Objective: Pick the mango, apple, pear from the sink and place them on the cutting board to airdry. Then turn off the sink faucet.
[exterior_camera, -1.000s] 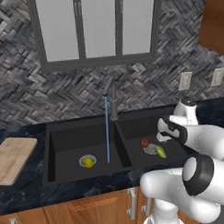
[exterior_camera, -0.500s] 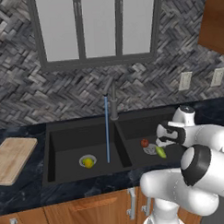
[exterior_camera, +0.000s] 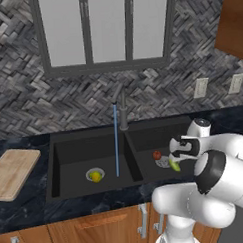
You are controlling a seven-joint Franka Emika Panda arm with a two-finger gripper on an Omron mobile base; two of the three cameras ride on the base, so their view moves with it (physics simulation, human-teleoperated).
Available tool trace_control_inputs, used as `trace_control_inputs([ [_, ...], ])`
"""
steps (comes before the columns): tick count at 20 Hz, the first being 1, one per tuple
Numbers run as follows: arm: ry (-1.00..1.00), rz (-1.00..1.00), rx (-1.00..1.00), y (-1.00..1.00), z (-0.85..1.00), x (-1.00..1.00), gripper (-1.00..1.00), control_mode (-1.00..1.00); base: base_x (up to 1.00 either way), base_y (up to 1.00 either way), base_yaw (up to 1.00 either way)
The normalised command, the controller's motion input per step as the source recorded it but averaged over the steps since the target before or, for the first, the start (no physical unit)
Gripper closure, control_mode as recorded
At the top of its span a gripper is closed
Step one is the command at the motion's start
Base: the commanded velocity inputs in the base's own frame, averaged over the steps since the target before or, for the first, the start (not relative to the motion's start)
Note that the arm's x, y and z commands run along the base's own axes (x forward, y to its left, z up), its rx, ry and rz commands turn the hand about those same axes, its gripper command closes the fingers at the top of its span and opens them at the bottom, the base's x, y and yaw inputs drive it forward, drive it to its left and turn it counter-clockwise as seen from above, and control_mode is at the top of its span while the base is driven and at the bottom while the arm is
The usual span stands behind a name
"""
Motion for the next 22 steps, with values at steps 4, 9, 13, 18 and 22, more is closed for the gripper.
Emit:
trace_control_inputs([
  [4,0.0,0.0,0.0,-0.04,-0.05,0.05,-1.0,-1.0,0.0,0.0,0.0],
  [9,0.0,0.0,0.0,-0.05,-0.07,0.07,-1.0,-1.0,0.0,0.0,0.0],
  [13,0.0,0.0,0.0,-0.01,-0.11,0.08,-1.0,-1.0,0.0,0.0,0.0],
  [18,0.0,0.0,0.0,0.0,-0.13,0.1,-1.0,-1.0,0.0,0.0,0.0],
  [22,0.0,0.0,0.0,0.0,-0.14,0.12,-1.0,-1.0,0.0,0.0,0.0],
])
